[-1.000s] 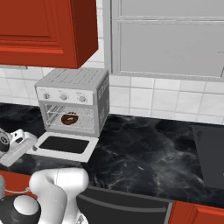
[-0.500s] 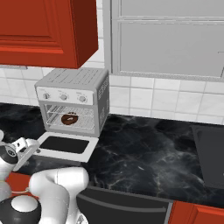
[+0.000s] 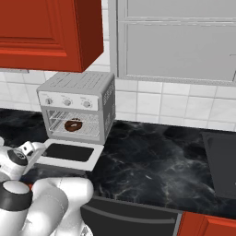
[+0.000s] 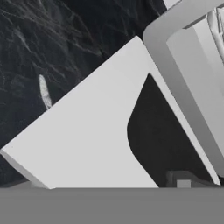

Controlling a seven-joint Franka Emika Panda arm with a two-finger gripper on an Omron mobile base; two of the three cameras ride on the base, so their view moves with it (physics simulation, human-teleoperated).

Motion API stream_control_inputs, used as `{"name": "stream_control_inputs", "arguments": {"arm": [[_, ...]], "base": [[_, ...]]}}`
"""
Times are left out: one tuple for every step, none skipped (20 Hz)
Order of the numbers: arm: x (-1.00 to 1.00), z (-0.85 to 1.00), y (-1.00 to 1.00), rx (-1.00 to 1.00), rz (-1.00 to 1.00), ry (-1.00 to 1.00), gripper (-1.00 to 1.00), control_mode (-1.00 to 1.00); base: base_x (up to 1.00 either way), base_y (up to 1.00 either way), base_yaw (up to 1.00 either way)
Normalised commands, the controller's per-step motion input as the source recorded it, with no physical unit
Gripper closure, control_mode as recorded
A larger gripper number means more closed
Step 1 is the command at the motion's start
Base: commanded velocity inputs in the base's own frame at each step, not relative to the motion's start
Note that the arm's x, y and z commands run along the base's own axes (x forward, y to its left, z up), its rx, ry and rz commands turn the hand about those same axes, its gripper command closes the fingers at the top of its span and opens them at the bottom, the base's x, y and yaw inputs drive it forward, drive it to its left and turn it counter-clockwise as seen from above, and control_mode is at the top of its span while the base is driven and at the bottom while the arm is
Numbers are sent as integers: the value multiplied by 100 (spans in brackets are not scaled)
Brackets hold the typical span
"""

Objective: Pick up the bagel from the plate, place it on the toaster oven rack, close the door, and set the timer.

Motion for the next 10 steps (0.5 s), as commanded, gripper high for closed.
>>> {"name": "stream_control_inputs", "arguments": {"arm": [[41,0,9,-8,0,-4,-100,-100],[31,0,8,-11,0,-8,-100,-100],[22,4,0,-11,0,-12,-100,-100],[14,21,0,-13,0,-15,-100,-100],[11,44,0,-14,0,-19,-100,-100],[13,69,0,-14,0,-24,-100,-100],[20,83,0,-13,0,-24,-100,-100],[27,94,0,-12,0,-25,-100,-100],[34,100,0,-11,0,-24,-100,-100],[36,100,0,-11,0,-23,-100,-100]], "base": [[0,0,0],[0,0,0],[0,0,0],[0,0,0],[0,0,0],[0,0,0],[0,0,0],[0,0,0],[0,0,0],[0,0,0]]}}
